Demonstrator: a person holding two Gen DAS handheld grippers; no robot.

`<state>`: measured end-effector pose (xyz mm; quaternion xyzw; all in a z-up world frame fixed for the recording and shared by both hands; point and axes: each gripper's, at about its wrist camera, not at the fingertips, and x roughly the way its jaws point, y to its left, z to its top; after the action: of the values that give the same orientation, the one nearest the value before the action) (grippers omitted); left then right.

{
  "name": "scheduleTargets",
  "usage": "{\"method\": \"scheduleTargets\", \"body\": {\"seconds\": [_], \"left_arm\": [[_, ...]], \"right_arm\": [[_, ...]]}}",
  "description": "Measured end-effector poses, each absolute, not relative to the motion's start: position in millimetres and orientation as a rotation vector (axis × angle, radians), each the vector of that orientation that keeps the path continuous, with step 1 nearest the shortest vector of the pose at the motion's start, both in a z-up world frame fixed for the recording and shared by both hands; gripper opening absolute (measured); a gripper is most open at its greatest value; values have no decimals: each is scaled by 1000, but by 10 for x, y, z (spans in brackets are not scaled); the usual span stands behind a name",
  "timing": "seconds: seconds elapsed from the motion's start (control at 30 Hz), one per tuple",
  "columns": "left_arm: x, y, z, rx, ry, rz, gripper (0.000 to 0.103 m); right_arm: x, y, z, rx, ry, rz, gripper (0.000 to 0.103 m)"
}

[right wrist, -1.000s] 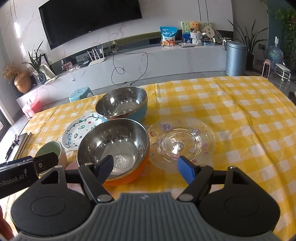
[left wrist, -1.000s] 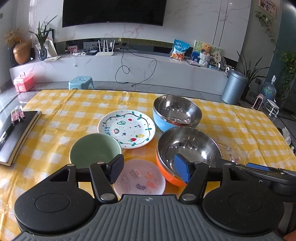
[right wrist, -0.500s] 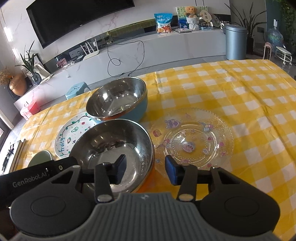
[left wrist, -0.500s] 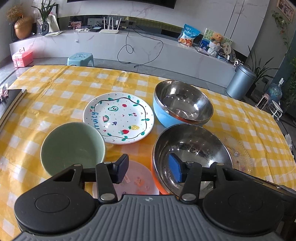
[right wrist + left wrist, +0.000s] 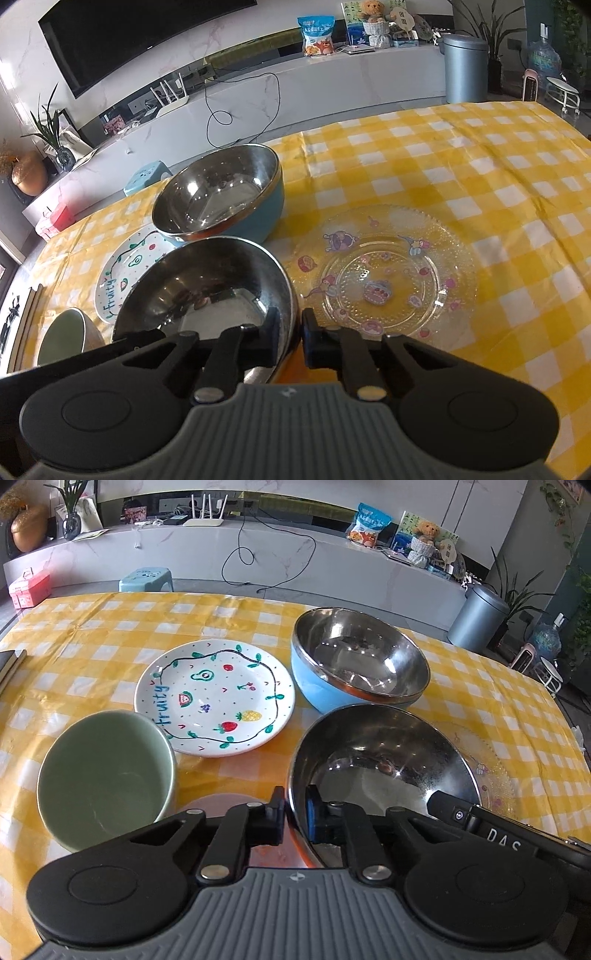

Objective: Organize plates and bowls
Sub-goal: 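Lift the orange-bottomed bowl with both grippers, carry it toward the notebook, lower and open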

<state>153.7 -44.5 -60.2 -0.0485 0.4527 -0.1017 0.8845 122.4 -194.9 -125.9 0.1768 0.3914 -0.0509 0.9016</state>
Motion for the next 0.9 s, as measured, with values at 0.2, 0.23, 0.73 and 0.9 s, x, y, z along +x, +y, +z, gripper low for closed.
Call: {"method": "scheduleTargets", "body": {"seconds": [0.2,0.23,0.73,0.9], "left_arm": [[1427,-444,-517,-89,925,-208,11],[1390,-428,-487,-90,918,-209,11],[666,-69,-184,-110,884,-190,11],[427,109,-176,-107,887,-165,11]], "right_arm": [[1142,-1930,-1207,368,808,-112,9],[1105,-1923,-1188,368,803,-109,9],[361,-1660,-923,367,773,-32,8],[116,-1510,-927,356,794,12,8]]}}
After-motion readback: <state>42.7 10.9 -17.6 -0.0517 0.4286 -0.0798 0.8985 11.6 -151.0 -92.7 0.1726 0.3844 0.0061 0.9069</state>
